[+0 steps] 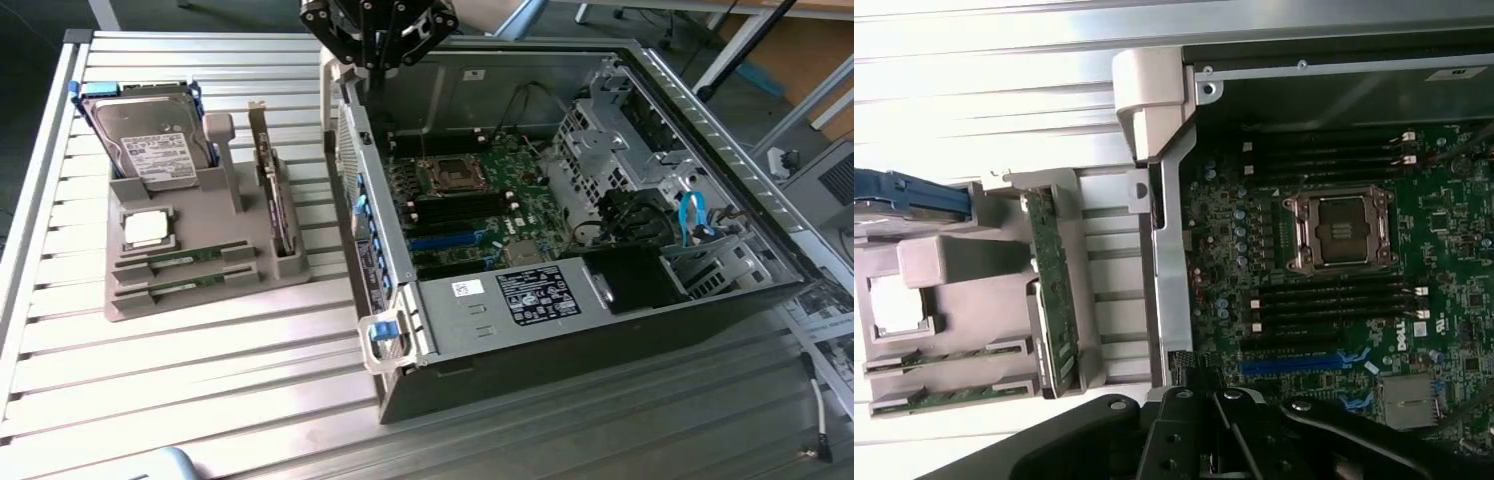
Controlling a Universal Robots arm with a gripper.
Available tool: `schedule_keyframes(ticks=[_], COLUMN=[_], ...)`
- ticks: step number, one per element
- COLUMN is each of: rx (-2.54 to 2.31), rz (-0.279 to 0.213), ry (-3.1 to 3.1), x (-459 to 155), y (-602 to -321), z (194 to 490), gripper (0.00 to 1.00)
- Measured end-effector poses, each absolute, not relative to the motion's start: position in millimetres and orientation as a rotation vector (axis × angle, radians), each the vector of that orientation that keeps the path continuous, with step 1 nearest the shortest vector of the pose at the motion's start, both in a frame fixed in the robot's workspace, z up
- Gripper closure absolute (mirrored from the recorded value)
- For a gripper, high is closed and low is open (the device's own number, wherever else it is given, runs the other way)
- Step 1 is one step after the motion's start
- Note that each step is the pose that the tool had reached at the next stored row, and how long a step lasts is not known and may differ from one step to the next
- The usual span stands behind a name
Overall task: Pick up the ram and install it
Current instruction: 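Reach for the ram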
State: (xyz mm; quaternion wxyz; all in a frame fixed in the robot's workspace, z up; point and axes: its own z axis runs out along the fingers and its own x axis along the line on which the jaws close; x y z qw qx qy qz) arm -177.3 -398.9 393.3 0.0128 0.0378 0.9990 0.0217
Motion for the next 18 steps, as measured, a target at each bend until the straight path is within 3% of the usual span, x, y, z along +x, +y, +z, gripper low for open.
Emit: schedule_keyframes(ticks=[18], rx=[0.120], rz=[0.067], ry=[3.136], x=[-213.2], y=[-398.9], z=[391.7], gripper=[0.89])
